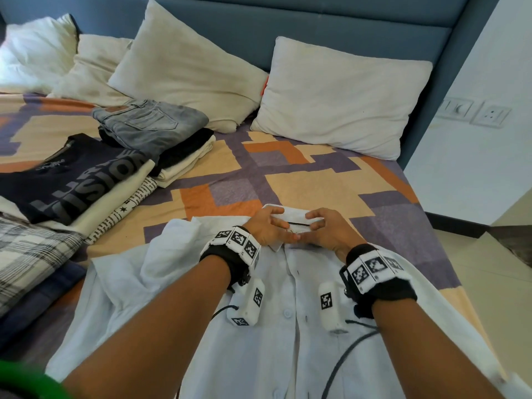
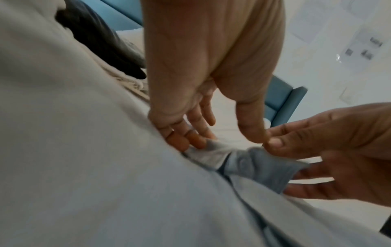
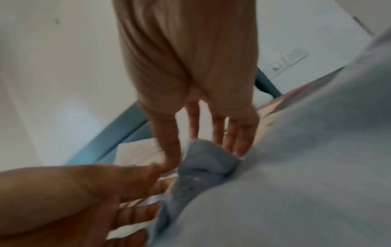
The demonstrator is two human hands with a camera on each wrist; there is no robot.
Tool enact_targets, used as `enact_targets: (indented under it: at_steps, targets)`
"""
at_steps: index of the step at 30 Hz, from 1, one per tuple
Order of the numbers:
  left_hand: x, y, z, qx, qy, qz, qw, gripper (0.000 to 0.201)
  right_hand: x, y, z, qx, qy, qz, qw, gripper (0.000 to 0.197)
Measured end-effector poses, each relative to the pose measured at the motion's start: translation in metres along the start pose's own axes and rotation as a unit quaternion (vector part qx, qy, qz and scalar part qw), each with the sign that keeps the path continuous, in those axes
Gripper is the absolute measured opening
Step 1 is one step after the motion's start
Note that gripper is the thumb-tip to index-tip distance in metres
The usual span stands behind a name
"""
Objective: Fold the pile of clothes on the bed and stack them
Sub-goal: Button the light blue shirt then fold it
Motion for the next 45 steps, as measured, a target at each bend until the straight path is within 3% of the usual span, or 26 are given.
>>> enact_targets:
  at_steps: [1,3,4,6,8,10,12,14,16,19,25,27,33,38,41,45]
  targets:
    - [-0.007,-0.007,-0.005,-0.015,0.018,-0.031,0.999,0.058,-0.008,-0.009,0.006,0.008,-0.015,-0.059,0.998,0.047]
    - [-0.024,-0.028,-0.006,-0.027,0.042,-0.144,0.988,0.034,-0.036,-0.027,0.019,0.014,-0.047,-0.179,0.983,0.039]
    - [-0.034,-0.039,0.000,-0.019,0.033,-0.207,0.978,0.022,-0.050,-0.027,0.021,0.011,-0.048,-0.198,0.979,0.032]
    - [-0.055,-0.040,0.020,0.010,-0.013,-0.260,0.965,0.006,-0.066,0.000,0.017,-0.011,-0.010,-0.126,0.992,0.031]
    - [-0.064,-0.019,0.040,0.082,-0.048,-0.207,0.974,0.017,-0.078,0.032,0.005,-0.123,0.032,-0.024,0.992,0.037]
    - [-0.067,0.002,0.053,0.133,-0.049,-0.164,0.976,0.027,-0.084,0.040,0.000,-0.204,0.038,-0.011,0.978,0.032]
    - [-0.065,0.011,0.055,0.171,-0.039,-0.167,0.970,0.024,-0.085,0.034,-0.007,-0.175,0.039,-0.055,0.982,0.025]
    - [-0.064,0.014,0.050,0.204,-0.046,-0.175,0.962,0.021,-0.084,0.027,-0.014,-0.077,0.052,-0.091,0.991,0.013]
    - [-0.062,0.014,0.046,0.241,-0.063,-0.189,0.950,0.020,-0.086,0.025,-0.020,-0.003,0.069,-0.103,0.992,0.015]
    - [-0.055,0.012,0.048,0.255,-0.097,-0.193,0.942,0.033,-0.085,0.031,-0.023,-0.001,0.057,-0.096,0.994,0.034]
    - [-0.049,0.013,0.049,0.275,-0.104,-0.194,0.936,0.041,-0.083,0.035,-0.026,-0.007,0.036,-0.111,0.993,0.041]
    - [-0.049,0.017,0.049,0.283,-0.102,-0.197,0.933,0.041,-0.086,0.033,-0.029,0.010,0.045,-0.120,0.992,0.035]
    - [-0.044,0.016,0.059,0.238,-0.112,-0.174,0.949,0.040,-0.088,0.035,-0.033,0.050,0.057,-0.090,0.993,0.031]
    - [-0.039,0.014,0.068,0.139,-0.119,-0.121,0.976,0.025,-0.086,0.043,-0.024,0.085,0.062,-0.042,0.994,0.035]
    - [-0.039,0.016,0.072,0.059,-0.123,-0.083,0.987,0.030,-0.084,0.046,-0.028,0.163,0.101,-0.025,0.981,0.025]
    - [-0.039,0.015,0.080,0.011,-0.129,-0.086,0.988,0.021,-0.085,0.048,-0.037,0.245,0.141,-0.022,0.959,0.013]
Point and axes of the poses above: each hand's wrist, its own x-axis towards the middle knuckle, its own y-axis out of the palm, z = x × y, the point moved 8 cm from there along x, towards the middle knuckle, and after that the axes turned 7 degrees about -y, right-handed, at the moved point
